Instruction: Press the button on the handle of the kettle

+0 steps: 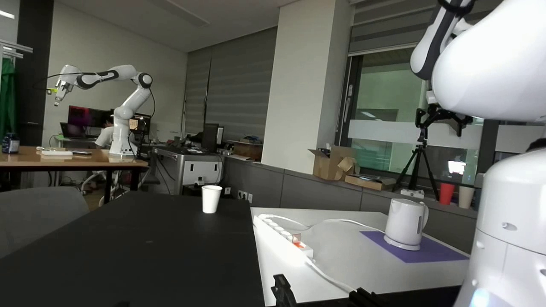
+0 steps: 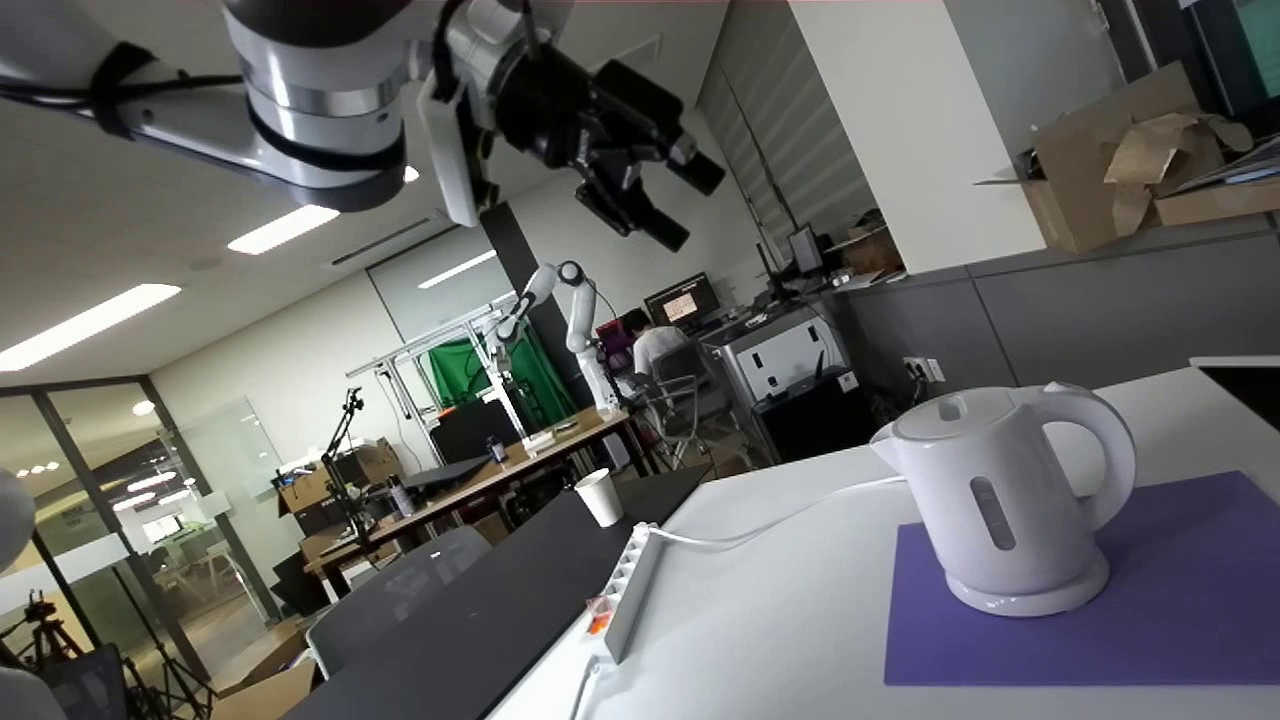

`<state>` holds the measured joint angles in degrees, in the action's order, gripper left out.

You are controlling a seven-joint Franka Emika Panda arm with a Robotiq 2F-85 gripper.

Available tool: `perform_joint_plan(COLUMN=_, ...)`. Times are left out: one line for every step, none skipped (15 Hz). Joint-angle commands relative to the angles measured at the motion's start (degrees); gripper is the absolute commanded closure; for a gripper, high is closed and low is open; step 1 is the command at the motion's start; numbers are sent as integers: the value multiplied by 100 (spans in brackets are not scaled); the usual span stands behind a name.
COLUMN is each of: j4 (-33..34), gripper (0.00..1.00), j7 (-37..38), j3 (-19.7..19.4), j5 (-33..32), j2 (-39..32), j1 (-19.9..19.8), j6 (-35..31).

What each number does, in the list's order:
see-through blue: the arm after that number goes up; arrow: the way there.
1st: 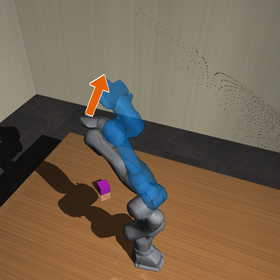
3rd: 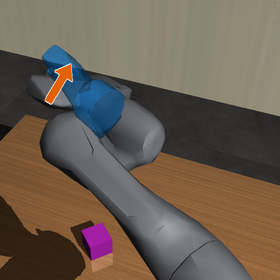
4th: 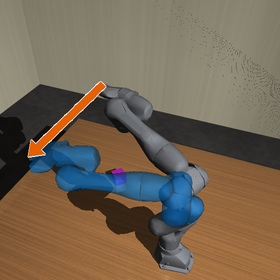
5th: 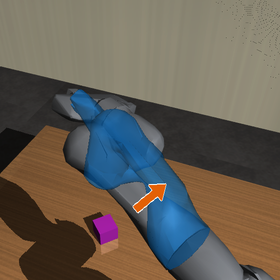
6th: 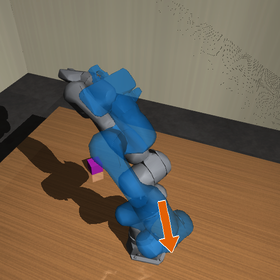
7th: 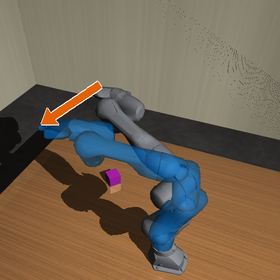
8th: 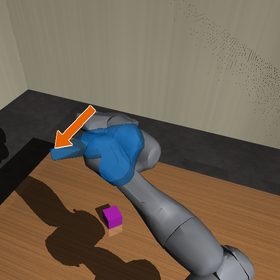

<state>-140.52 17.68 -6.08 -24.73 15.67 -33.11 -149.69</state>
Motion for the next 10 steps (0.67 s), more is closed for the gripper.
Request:
perform_joint_plan(j4=1135, gripper=33, j7=981, j3=-203, j5=-381, j2=-1285, j1=-72, j6=-301)
perform_joint_plan(j4=1423, gripper=40, j7=1281, j3=-335, j5=-375, j2=-1615, j1=-24, j6=-432)
perform_joint_plan(j4=1709, gripper=47, j7=1478, j3=-496, j5=-305, j2=-1937, j1=73, j6=-526)
perform_joint_plan(j4=2003, gripper=55, j7=1672, j3=-665, j5=-207, j2=-2259, j1=186, j6=-598)
perform_joint_plan(j4=2292, gripper=62, j7=1827, j3=-843, j5=-51, j2=-2576, j1=323, j6=-624)
perform_joint_plan(j4=2605, gripper=69, j7=2015, j3=-1040, j5=73, j2=-2902, j1=471, j6=-645)
perform_joint_plan(j4=2890, gripper=75, j7=2167, j3=-1249, j5=200, j2=-3198, j1=640, j6=-631)
perform_joint_plan(j4=3219, gripper=81, j7=2221, j3=-1441, j5=367, j2=-3534, j1=793, j6=-598)
perform_joint_plan(j4=3510, gripper=89, j7=2267, j3=-1607, j5=562, j2=-3836, j1=918, j6=-589)
perform_joint_plan(j4=3820, gripper=96, j7=2190, j3=-1697, j5=867, j2=-4157, j1=984, j6=-547)
